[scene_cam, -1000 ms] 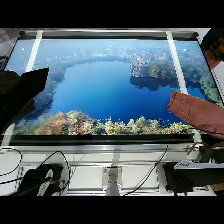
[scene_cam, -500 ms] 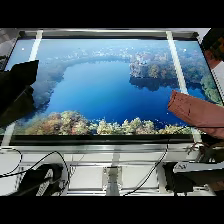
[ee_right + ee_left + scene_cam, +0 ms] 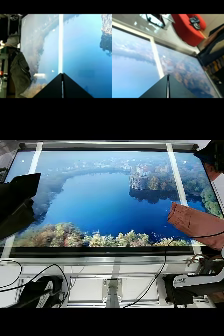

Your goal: Fold the clothes and pants, and hang the long-sleeved shirts on hangers.

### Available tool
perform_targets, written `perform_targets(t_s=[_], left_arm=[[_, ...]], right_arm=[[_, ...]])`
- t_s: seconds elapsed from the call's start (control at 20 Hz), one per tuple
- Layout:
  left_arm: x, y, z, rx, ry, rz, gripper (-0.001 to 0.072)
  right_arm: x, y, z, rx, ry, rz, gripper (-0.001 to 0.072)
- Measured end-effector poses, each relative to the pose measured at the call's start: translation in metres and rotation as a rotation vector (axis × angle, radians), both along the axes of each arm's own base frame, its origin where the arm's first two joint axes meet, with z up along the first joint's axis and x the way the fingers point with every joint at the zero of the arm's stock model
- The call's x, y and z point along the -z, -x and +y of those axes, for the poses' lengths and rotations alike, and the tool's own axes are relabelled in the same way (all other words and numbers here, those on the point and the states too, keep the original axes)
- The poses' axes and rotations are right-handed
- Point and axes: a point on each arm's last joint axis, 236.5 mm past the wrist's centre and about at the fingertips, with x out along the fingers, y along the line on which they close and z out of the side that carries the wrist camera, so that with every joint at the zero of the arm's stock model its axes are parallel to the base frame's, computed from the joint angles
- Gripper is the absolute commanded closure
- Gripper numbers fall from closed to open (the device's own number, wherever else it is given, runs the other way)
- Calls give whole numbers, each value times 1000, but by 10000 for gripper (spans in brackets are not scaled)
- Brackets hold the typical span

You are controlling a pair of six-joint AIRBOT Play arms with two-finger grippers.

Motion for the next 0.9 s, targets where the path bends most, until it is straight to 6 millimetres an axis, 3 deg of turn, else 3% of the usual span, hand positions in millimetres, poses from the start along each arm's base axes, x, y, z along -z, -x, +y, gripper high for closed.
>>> perform_targets(t_s=[0.4, 0.9], left_arm=[[-6, -2, 46, -167, -142, -57, 693], [-8, -3, 55, -198, -160, -67, 693]], right_arm=[[0, -2, 3, -2, 3, -6, 703], [-1, -2, 3, 0, 4, -7, 702]])
